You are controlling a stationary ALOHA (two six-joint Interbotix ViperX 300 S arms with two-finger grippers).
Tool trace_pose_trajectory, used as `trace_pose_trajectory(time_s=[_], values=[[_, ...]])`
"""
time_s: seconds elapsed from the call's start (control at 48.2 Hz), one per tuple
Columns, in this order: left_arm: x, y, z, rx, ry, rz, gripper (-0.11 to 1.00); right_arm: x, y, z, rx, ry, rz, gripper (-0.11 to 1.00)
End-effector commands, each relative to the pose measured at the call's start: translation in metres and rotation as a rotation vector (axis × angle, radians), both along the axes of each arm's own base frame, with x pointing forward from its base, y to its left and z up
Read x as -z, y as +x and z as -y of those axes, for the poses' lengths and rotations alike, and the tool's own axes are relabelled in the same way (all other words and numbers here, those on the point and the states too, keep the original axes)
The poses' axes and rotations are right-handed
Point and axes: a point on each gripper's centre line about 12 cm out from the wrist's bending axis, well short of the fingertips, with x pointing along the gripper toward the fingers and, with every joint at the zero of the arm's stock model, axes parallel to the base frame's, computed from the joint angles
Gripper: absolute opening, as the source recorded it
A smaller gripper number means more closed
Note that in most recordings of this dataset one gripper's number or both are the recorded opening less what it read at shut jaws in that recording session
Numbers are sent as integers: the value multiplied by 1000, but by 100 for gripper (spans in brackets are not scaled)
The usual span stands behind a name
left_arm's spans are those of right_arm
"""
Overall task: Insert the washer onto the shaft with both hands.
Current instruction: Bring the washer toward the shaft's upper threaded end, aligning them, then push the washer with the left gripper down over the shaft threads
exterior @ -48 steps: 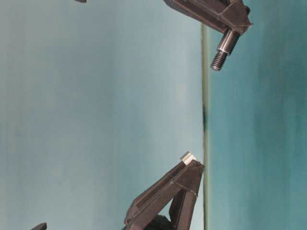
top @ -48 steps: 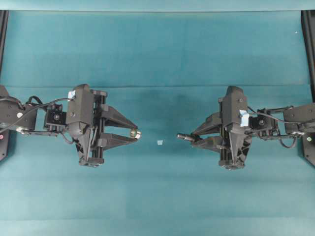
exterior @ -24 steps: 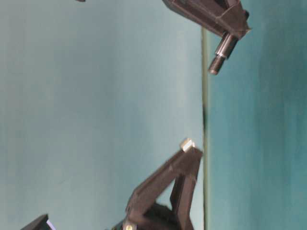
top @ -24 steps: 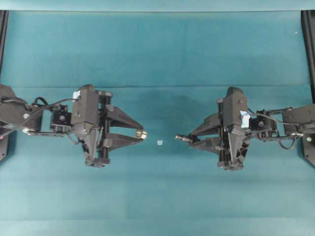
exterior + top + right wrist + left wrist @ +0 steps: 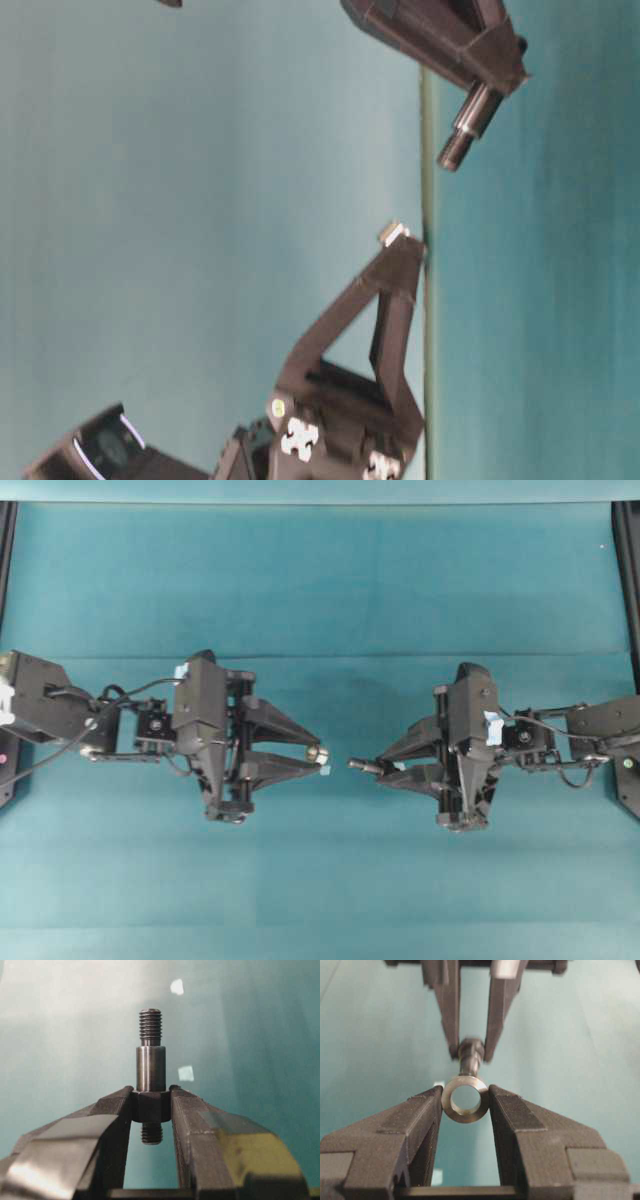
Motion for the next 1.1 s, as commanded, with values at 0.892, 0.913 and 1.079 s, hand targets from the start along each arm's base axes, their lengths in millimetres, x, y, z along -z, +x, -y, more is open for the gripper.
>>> trace_pose_trajectory(time_s=[0.892, 0.913, 1.079], values=[[7, 20, 9, 20, -1, -14, 38, -13, 16, -3, -4, 7, 78, 0], [7, 20, 8, 20, 0, -15, 38, -14, 15, -3, -4, 7, 79, 0], [8, 20, 6, 12, -1, -22, 38, -13, 15, -6, -13, 8, 78, 0]])
